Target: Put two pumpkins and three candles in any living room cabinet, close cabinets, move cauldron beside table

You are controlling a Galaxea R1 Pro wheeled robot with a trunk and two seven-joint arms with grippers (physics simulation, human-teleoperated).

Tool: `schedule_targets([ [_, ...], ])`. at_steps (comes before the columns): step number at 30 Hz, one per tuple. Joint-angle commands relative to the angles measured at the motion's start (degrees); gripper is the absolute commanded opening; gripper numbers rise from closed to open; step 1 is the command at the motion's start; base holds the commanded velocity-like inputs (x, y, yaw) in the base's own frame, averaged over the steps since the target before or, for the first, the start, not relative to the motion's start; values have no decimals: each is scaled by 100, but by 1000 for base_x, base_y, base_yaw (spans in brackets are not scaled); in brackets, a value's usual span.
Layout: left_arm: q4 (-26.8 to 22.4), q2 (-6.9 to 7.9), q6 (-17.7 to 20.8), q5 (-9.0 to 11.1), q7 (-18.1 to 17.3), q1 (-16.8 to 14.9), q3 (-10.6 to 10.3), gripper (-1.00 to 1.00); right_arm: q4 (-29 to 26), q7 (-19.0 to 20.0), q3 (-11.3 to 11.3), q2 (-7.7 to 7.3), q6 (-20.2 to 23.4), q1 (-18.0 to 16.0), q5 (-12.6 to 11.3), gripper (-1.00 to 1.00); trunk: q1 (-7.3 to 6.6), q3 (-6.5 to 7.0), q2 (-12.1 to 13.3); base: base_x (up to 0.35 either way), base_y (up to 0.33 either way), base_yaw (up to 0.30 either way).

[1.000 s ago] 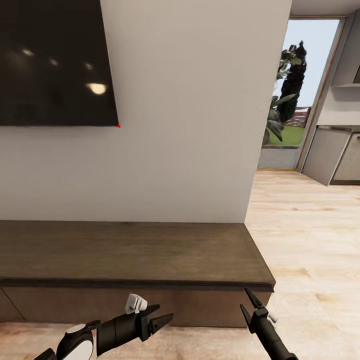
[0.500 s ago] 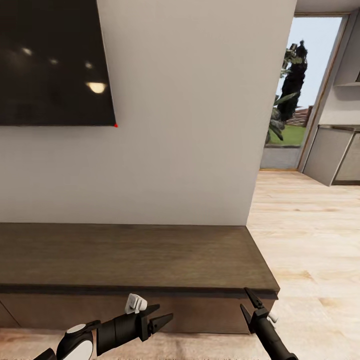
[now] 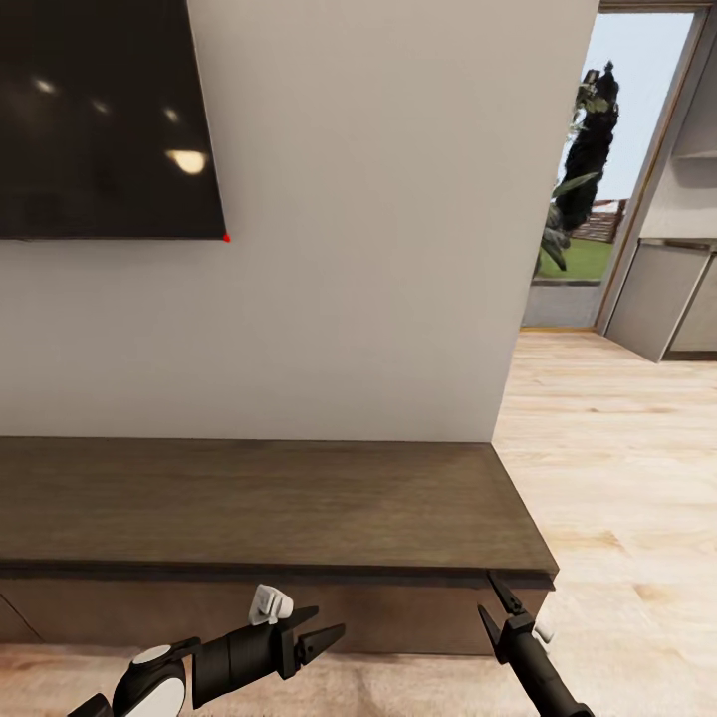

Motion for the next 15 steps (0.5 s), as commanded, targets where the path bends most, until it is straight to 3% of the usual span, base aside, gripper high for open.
schedule_targets([
  [1,-2,5,37,60,-3,-5,-6,100,5,14,17,-2,53,-3,-54,100,-1,-5,-2,0,0,0],
  [11,-10,5,37,60,-3,-5,-6,100,9,230,-129,-9,59,4,-50,100,-1,-5,-2,0,0,0],
  [15,-10,4,37,60,-3,-5,-6,100,33,302,-139,-21,61,2,-51,100,9,-94,-8,0,0,0],
])
